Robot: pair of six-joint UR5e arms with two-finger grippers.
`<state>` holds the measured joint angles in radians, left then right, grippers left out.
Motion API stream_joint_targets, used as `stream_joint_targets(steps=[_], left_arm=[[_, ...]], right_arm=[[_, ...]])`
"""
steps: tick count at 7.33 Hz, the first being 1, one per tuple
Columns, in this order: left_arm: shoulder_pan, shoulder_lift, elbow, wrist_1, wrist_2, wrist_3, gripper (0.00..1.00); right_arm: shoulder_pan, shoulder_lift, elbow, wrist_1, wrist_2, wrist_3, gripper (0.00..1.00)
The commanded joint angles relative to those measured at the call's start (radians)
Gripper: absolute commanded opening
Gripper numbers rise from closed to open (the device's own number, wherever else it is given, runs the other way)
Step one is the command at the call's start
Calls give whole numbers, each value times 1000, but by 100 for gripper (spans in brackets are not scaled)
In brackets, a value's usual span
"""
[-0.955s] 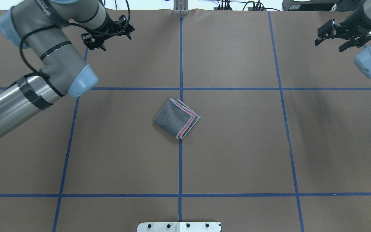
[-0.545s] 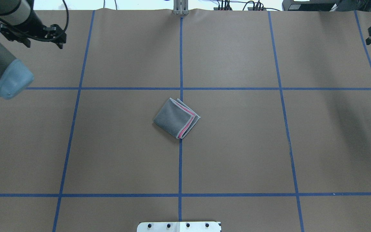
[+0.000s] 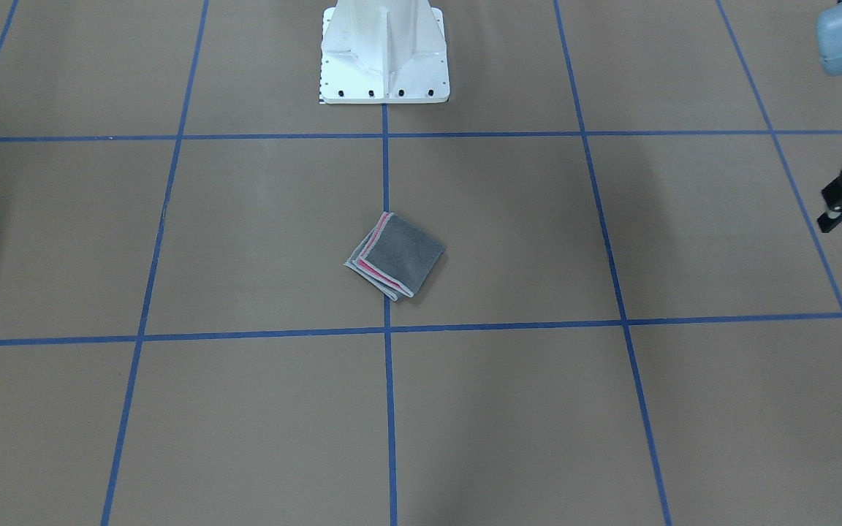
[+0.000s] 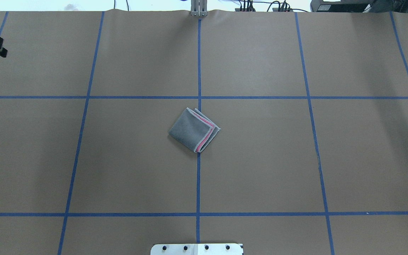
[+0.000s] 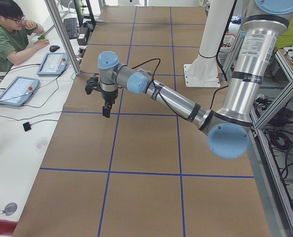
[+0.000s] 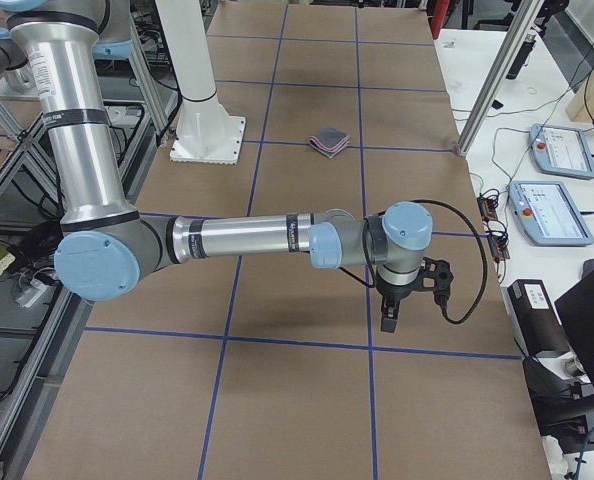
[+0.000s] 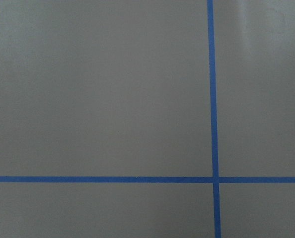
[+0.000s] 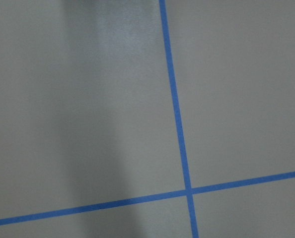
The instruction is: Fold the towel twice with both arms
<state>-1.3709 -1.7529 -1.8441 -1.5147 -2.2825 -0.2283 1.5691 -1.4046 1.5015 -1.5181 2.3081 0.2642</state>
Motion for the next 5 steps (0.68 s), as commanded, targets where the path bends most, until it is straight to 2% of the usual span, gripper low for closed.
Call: stream_joint_targets(steps=[1,2,3,4,5], left_arm=[[-43,119,41,-31,11,213,100],[-40,154,162,-77,73,219,100],[-46,141,211,-141,92,219,100],[-63,163,198,-150,77,221,100],[-71,217,178,-154,13,234,100]], right_arm=[[6,-46,17,18,2,0,100],[15,-47,20,6,4,-2,100],[5,-41,99,-101,1,-3,100],[-7,-36,225,-308,-10,-23,100],[15,-33,265,-389,-22,-151,100]])
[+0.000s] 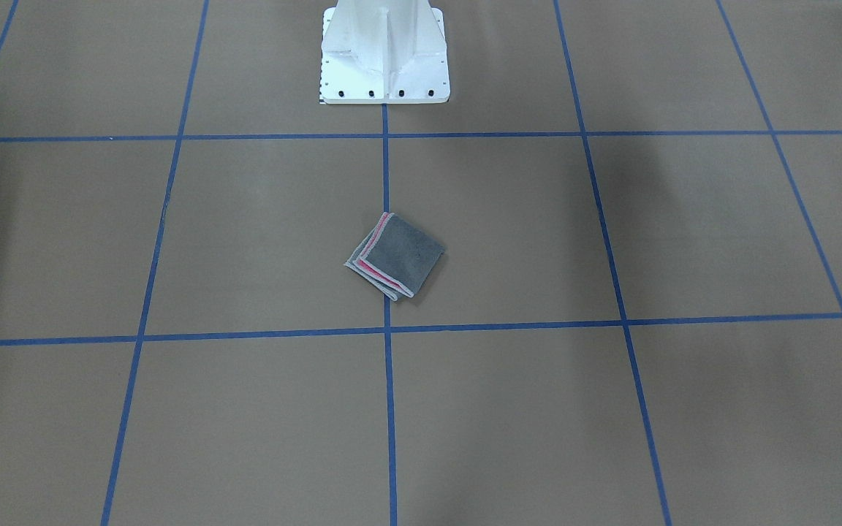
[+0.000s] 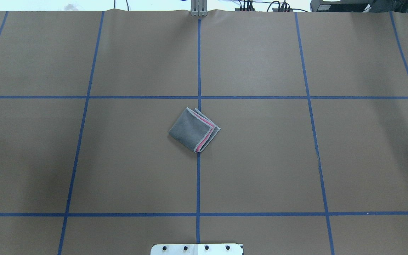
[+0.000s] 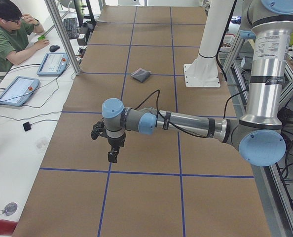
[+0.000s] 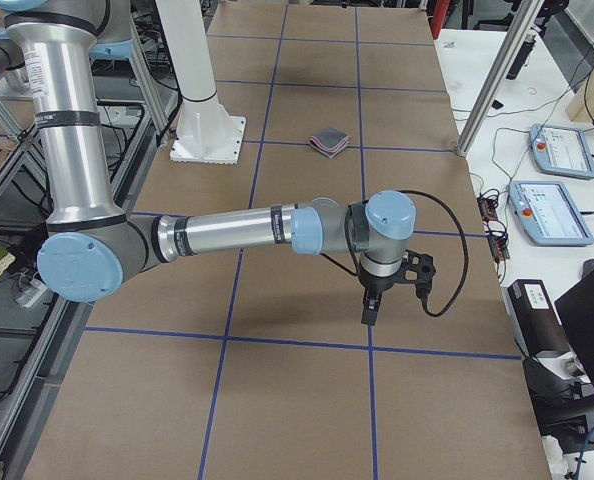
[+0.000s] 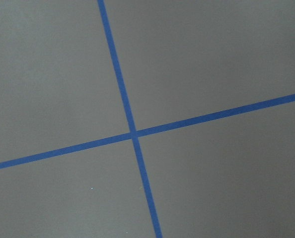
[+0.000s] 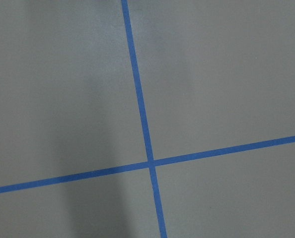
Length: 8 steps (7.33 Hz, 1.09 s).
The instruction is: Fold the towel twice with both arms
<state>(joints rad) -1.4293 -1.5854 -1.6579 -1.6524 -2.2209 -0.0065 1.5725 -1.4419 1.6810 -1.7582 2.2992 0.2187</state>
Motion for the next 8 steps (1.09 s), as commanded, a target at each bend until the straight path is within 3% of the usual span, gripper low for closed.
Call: stream_joint_targets(steps=[1,3,5,8], left_arm=[[-55,65,-6,-8,-55,137,100],[-152,67,-14,38,-55,278,100],[-195,61,-139,254,-54,283,100],[-188,96,-165,241,-57,209,100]], right_arm=[[27,-35,79,-144,-3,-183,100],[32,-98,71,-74,-4,-183,100],[34,-112,71,-58,20,-182,100],[34,-114,72,-57,26,-180,100]])
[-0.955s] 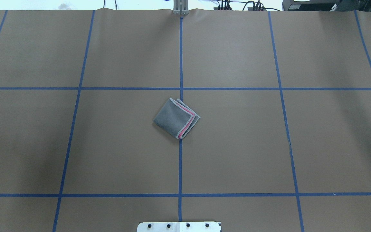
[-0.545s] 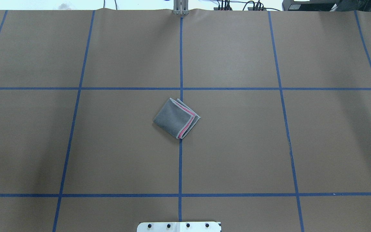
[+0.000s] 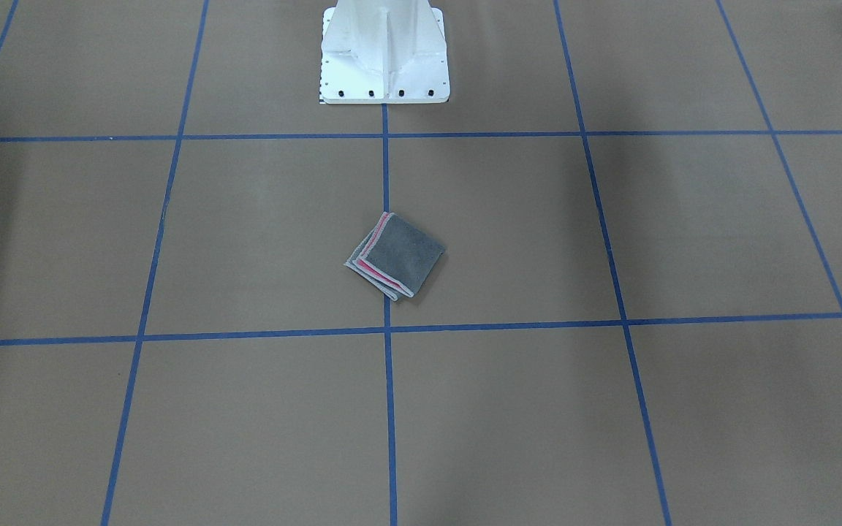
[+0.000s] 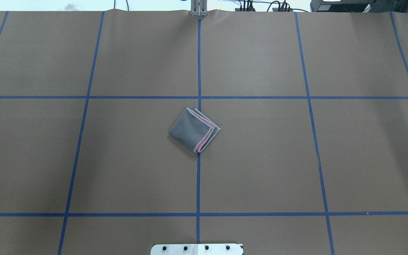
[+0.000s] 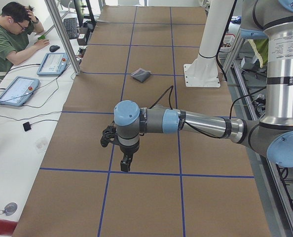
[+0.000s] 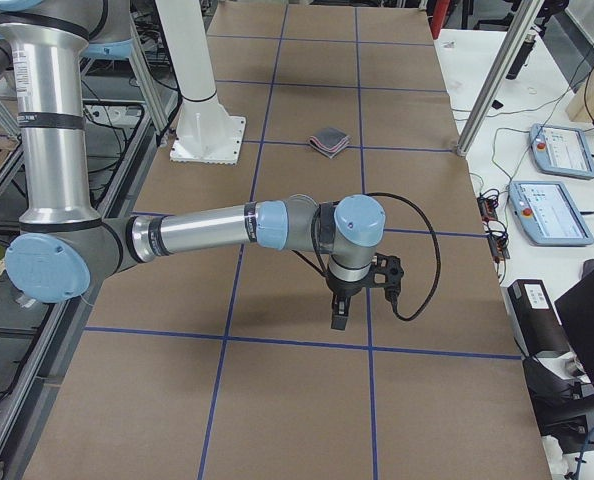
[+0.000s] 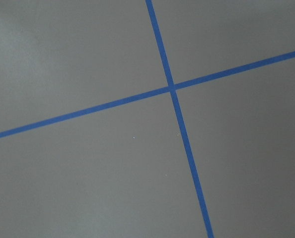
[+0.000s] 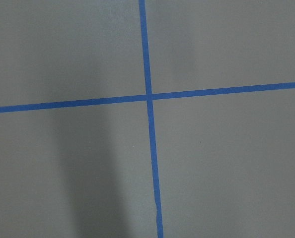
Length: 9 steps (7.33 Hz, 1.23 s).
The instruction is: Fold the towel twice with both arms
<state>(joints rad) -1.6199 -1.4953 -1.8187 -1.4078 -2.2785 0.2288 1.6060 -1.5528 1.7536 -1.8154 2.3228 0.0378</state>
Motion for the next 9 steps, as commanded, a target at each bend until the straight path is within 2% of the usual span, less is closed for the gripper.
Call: stream_joint_targets(steps=[1,4,5,6,7,9], left_arm=[[3,7,16,-34,-1,-28,100],[5,3,39,-94,-1,-85,100],[5,0,39,-94,-1,-85,100],[5,-3,39,-94,-1,-85,100],[5,-5,35,-92,-1,-85,100],[5,-3,32,-91,-1,-86,100]], right_arm=[[0,-4,-2,1,3,1,100],[0,-44,-6,50,12,-2,100],[0,-73,-63,138,12,-2,100],[0,-85,-168,326,12,8,100],[0,-69,-202,394,13,16,100],[0,-58,-139,367,15,117,100]])
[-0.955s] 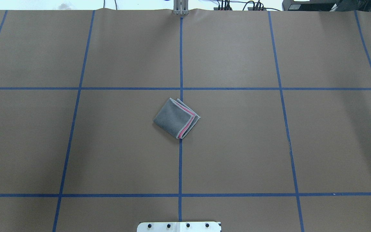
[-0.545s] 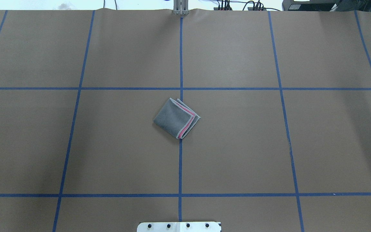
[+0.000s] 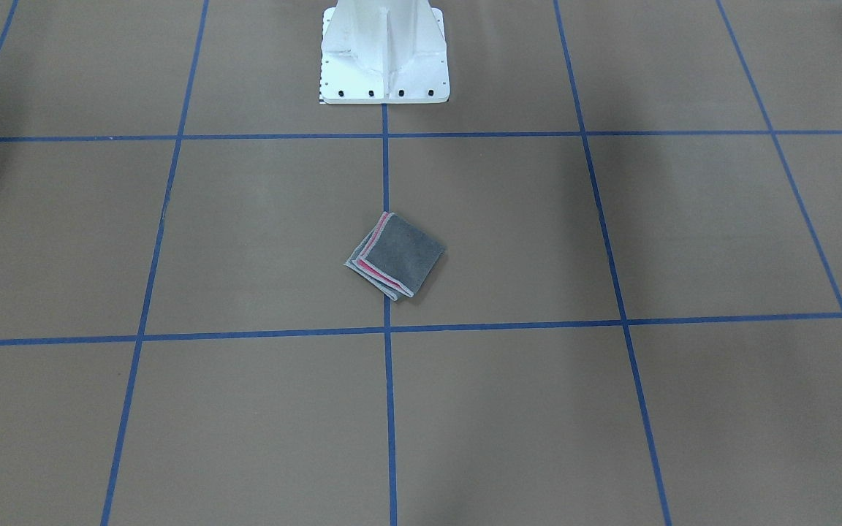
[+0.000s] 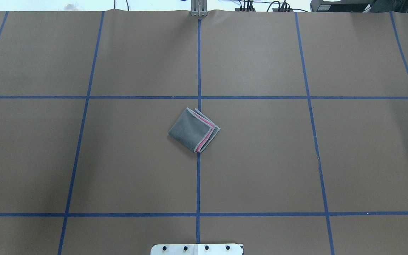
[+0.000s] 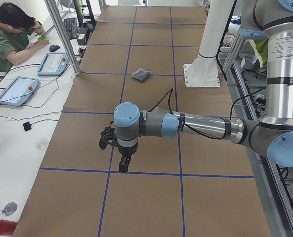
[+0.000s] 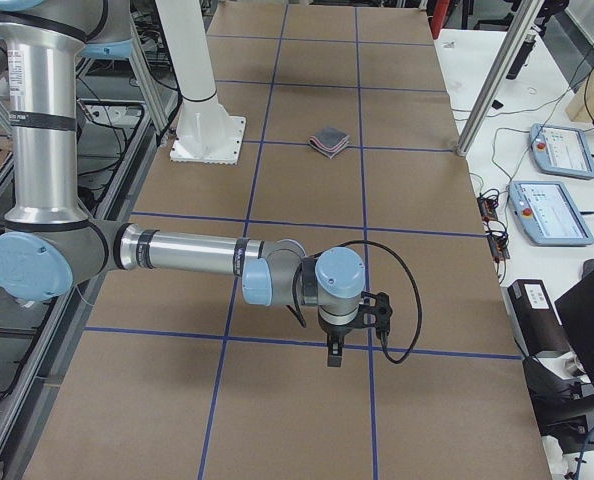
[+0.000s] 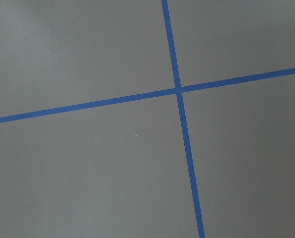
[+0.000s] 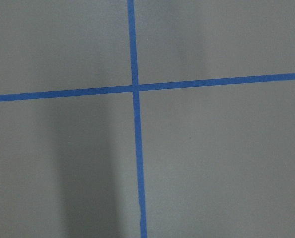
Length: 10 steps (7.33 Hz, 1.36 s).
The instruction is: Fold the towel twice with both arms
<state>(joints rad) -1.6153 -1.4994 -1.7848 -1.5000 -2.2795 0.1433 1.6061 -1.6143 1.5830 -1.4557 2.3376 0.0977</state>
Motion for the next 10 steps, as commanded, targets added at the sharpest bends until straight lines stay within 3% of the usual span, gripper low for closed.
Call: stream_joint_targets(steps=[1,2,10], left_arm=[[2,-1,-4,1,0,-1,100],[2,-2,-7,3,0,-1,100],[26,-2,19,1,-2,2,100]], right_arm=[[-21,1,81,-8,-4,106,100],[-52,4,154,-96,-9,155,100],[-52,-26,141,-104,2,146,100]])
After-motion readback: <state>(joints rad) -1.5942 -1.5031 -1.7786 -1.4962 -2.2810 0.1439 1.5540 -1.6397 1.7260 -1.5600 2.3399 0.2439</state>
